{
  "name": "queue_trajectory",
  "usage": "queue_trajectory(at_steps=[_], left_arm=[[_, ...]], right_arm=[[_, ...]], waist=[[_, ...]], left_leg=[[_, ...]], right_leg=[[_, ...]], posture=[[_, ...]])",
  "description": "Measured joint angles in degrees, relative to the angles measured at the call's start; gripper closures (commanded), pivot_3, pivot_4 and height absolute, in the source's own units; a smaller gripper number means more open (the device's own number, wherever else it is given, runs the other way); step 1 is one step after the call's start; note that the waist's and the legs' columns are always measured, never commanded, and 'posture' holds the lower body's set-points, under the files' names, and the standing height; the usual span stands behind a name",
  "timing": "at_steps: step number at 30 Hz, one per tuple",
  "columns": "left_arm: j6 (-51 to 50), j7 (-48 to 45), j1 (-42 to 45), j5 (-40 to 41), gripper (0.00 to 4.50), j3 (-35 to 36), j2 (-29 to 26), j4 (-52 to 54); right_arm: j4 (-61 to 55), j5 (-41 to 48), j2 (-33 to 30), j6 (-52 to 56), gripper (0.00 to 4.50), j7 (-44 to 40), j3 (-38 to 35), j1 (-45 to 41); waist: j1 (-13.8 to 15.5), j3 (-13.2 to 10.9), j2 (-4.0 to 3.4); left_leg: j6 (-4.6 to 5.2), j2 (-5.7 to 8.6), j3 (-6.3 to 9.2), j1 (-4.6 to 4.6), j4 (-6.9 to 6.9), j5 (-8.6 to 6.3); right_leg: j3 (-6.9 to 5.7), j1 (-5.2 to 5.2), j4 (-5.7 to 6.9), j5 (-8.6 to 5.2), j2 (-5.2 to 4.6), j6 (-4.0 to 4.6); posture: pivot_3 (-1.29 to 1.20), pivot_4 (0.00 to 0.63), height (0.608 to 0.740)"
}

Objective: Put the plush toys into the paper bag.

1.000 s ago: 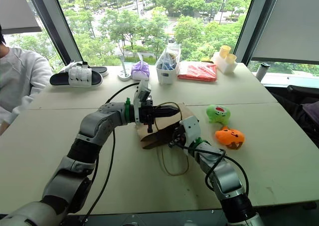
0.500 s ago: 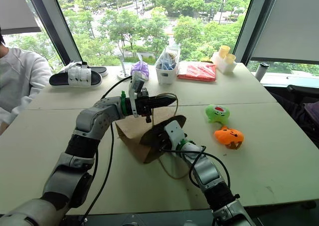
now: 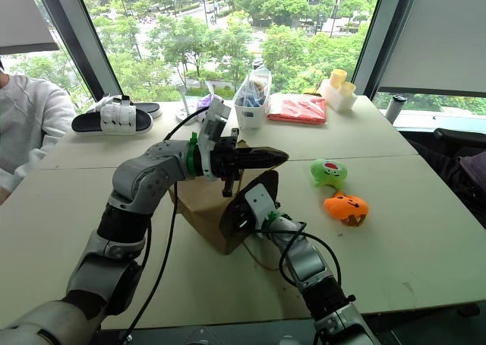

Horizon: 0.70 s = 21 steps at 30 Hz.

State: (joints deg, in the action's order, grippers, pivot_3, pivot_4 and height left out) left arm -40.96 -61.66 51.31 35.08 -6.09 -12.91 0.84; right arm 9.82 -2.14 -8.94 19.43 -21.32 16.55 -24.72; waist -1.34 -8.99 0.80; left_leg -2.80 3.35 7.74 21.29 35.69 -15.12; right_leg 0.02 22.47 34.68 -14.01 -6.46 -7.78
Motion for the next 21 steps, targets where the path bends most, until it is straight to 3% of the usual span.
queue_trajectory(at_steps=[9,15,21], left_arm=[[4.2,1.92,0.45,-2.57,4.48,0.02,-0.15,-4.19],[10.01,1.87,0.97,-7.24,4.48,-0.36,-0.99,-11.05],[11.79,1.08,1.33,-8.64,4.48,-1.34,-0.26,-14.29]], right_arm=[[-3.93,-0.42,-0.52,-1.66,4.32,-0.08,-1.0,3.77],[-17.45,-1.09,-4.45,-3.69,4.32,-0.53,-2.43,11.71],[-38.04,10.69,-4.54,3.56,4.32,-4.08,-6.91,20.46]], waist=[[0.34,0.0,0.0],[0.47,0.0,0.01],[0.51,-0.01,0.01]], left_leg=[[-0.02,0.01,0.03,0.0,-0.01,0.01],[-0.01,0.03,0.03,0.06,0.01,0.0],[0.01,0.02,0.05,0.08,0.02,0.0]], right_leg=[[0.0,0.04,0.1,0.0,0.0,0.01],[0.0,0.08,0.08,-0.01,-0.01,0.0],[0.0,0.07,0.1,-0.01,0.0,-0.01]], posture=[[0.0,0.15,0.74],[0.0,0.15,0.74],[0.0,0.15,0.74]])
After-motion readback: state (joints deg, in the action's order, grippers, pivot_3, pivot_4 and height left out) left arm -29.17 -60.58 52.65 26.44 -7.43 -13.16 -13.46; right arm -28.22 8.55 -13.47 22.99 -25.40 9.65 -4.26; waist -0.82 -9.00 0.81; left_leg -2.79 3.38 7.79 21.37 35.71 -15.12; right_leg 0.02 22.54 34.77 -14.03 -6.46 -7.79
